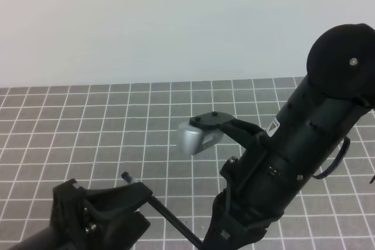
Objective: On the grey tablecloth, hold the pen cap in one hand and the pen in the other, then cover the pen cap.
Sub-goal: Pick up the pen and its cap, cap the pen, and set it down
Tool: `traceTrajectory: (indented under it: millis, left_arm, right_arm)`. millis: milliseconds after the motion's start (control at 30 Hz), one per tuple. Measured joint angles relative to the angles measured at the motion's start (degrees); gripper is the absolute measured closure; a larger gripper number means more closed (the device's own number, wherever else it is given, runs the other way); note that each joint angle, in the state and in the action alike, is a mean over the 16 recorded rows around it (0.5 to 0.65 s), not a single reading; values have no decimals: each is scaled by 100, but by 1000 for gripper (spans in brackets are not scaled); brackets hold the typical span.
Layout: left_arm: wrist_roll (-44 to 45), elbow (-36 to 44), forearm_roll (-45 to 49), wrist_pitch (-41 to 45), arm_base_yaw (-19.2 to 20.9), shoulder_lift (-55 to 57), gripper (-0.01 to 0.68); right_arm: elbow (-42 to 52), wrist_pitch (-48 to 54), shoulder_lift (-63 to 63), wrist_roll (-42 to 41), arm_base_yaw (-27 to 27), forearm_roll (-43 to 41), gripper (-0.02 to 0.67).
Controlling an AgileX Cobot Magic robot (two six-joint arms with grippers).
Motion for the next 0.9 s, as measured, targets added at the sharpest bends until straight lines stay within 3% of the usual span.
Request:
traceTrajectory:
  millis: [367, 667, 900]
  left_arm:
    - [-587, 0, -433, 403, 0, -14, 352]
    - [-1229, 0, -747, 534, 0, -14, 531]
    - [-2099, 0, -760, 538, 0, -14, 647]
  right_arm:
    - [0, -170, 0, 335, -1, -602, 583]
    - [0, -974, 0, 1087, -6, -1367, 583]
    - [41, -1814, 0, 2450, -13, -2400, 583]
